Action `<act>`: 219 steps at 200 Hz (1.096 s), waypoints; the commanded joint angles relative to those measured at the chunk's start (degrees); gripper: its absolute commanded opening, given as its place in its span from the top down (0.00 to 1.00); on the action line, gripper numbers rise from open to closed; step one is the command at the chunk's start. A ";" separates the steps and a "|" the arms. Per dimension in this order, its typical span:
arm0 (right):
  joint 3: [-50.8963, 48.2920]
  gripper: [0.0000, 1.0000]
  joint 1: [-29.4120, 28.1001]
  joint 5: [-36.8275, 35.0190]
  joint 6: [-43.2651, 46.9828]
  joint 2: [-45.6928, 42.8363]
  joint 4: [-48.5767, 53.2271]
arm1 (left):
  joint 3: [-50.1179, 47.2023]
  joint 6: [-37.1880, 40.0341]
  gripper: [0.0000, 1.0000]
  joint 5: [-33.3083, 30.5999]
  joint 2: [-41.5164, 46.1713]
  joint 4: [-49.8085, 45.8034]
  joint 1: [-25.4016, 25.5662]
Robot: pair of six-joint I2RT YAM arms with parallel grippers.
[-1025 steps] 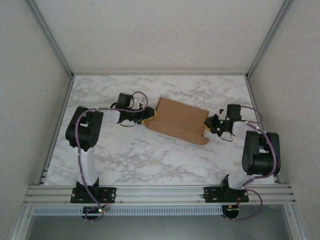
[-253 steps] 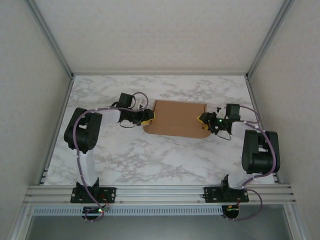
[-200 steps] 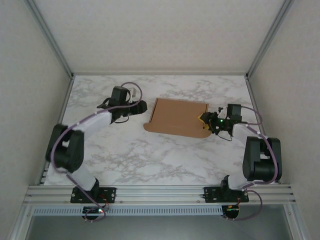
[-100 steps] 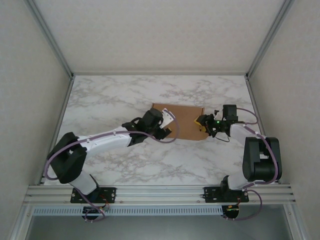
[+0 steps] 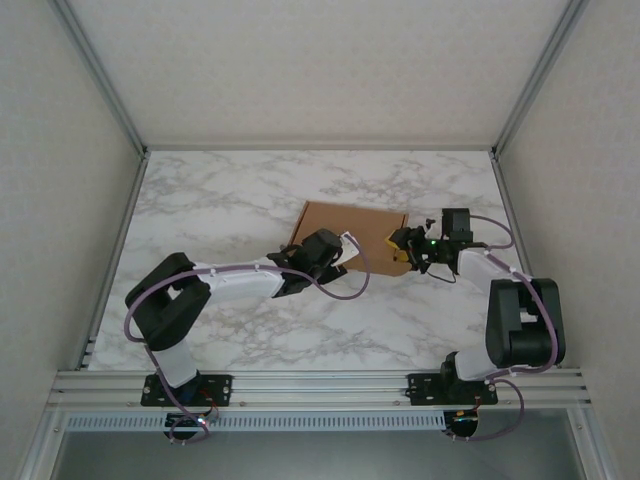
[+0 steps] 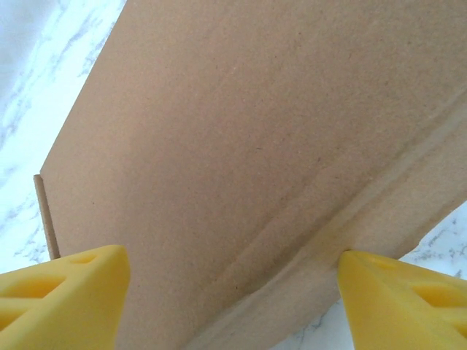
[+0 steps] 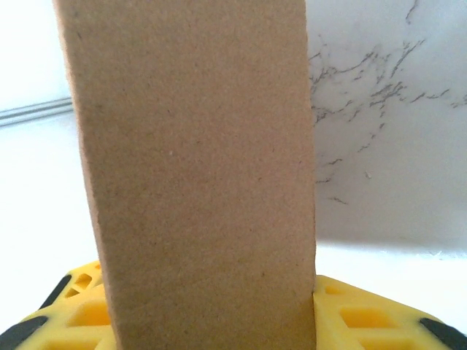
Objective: Fold the paper box
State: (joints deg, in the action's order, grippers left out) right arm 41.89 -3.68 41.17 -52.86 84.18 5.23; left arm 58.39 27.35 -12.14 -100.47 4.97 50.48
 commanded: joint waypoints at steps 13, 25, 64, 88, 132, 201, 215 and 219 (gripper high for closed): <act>0.33 0.57 -1.14 6.12 -5.16 -3.64 -2.70 | -0.04 2.85 0.26 -1.99 -2.06 2.41 1.44; 0.17 0.57 -1.38 6.42 -6.12 -3.97 -3.44 | -0.03 3.22 0.26 -1.55 -2.48 2.23 1.59; -0.50 0.57 -1.74 6.99 -8.96 -4.86 -5.37 | -1.99 5.17 0.26 -1.27 -2.79 3.62 2.75; -1.83 0.57 -1.93 7.59 -12.36 -5.48 -8.41 | -4.16 7.66 0.23 -6.20 -3.06 9.13 3.69; -3.12 0.57 -3.23 9.27 -19.40 -6.79 -13.61 | -9.87 20.49 0.23 -20.28 -4.42 32.29 5.42; -1.27 0.53 -3.41 11.41 -18.38 -7.74 -9.12 | -15.32 41.30 0.29 -29.49 -5.66 58.88 7.53; -1.27 0.52 -3.42 11.52 -18.09 -7.72 -8.85 | -14.54 39.20 0.41 -29.41 -3.83 54.30 7.53; -1.26 0.51 -3.44 11.57 -18.00 -7.72 -8.77 | -14.10 38.44 0.44 -29.29 -3.22 52.43 7.45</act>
State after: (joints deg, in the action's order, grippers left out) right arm 38.87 -6.31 47.46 -71.22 77.97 -3.51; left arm 43.75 64.42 -39.72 -106.41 58.46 57.56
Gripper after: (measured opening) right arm 0.481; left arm 0.641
